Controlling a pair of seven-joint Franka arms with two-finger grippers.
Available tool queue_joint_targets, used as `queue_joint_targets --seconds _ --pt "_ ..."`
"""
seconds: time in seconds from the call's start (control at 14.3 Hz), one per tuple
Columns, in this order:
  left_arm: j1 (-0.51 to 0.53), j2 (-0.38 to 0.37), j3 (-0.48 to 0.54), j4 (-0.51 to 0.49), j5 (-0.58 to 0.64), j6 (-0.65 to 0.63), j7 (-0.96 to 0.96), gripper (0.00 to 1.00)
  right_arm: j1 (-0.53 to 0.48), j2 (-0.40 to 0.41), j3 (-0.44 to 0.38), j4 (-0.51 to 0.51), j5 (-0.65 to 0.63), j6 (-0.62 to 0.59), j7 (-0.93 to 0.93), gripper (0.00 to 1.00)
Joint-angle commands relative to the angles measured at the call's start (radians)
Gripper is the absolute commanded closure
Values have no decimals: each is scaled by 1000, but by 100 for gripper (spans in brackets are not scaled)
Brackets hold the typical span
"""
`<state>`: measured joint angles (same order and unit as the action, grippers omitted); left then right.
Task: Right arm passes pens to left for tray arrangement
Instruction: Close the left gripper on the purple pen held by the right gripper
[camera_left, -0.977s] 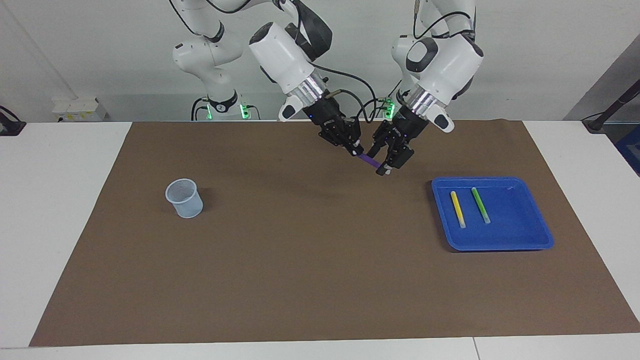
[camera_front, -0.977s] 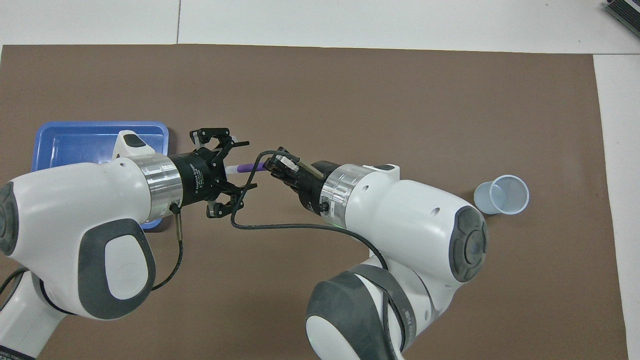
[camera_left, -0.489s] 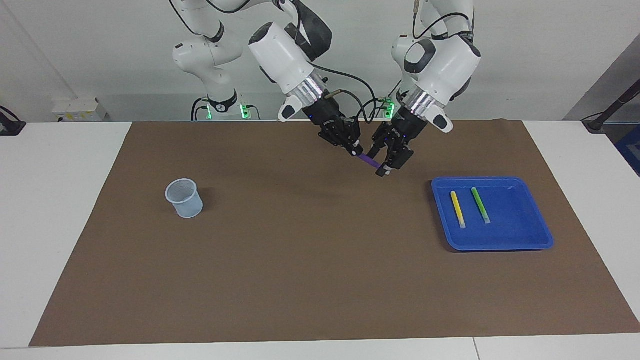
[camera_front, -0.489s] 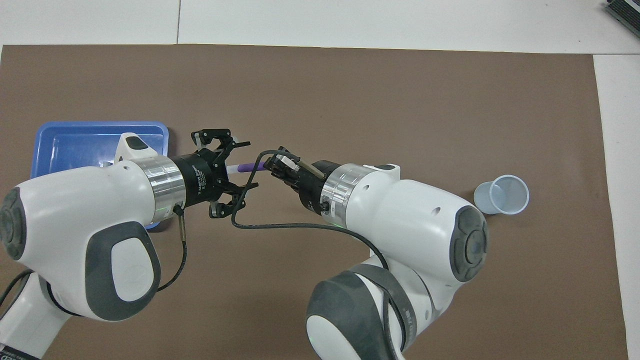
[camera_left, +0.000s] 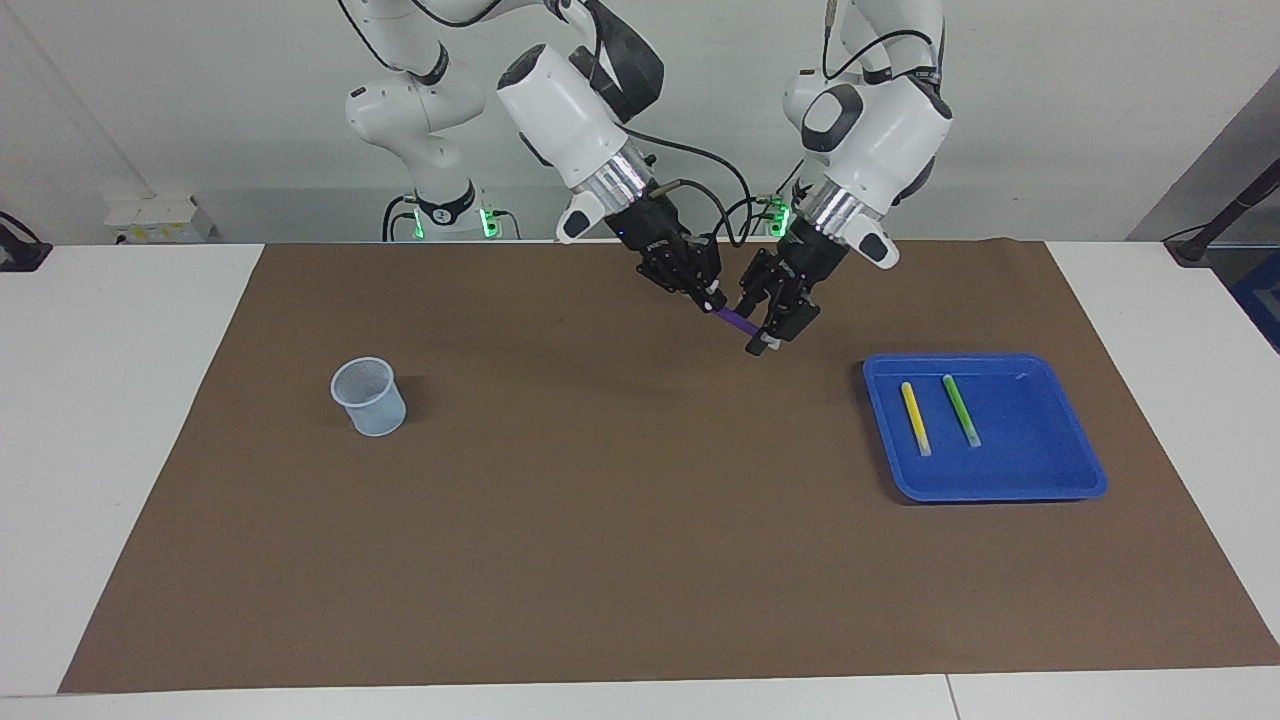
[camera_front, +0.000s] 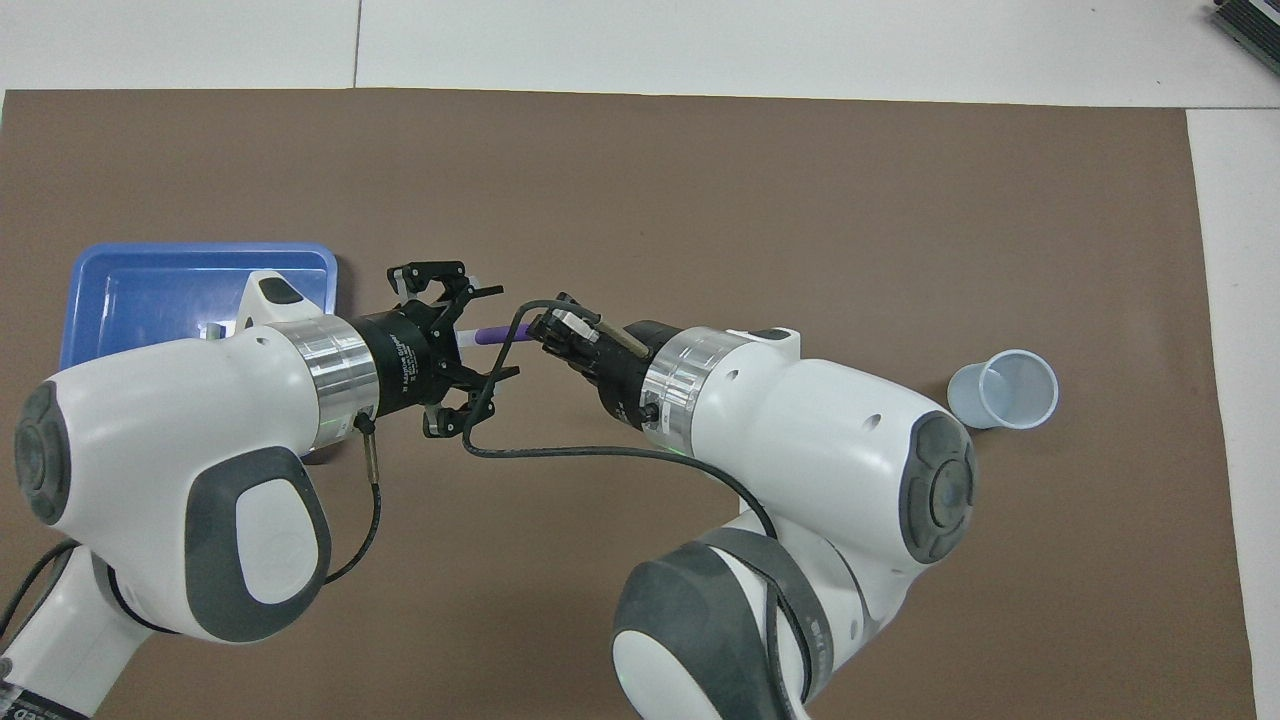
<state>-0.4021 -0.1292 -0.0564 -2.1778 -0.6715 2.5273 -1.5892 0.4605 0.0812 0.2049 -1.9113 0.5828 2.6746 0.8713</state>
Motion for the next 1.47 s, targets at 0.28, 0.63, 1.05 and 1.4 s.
queue_joint_targets --seconds 0.28,0.63,1.05,1.4 --pt "-21 -6 10 -8 -14 4 8 100 -9 2 7 3 28 13 -8 100" --pt "-21 -9 12 6 -13 -44 11 100 -9 2 7 3 28 13 -9 100" --pt "-11 -15 17 32 -10 -96 15 100 -11 2 7 3 28 11 -8 100" --pt "-11 -20 18 32 -7 -104 20 100 -13 -3 7 5 28 5 -2 0"
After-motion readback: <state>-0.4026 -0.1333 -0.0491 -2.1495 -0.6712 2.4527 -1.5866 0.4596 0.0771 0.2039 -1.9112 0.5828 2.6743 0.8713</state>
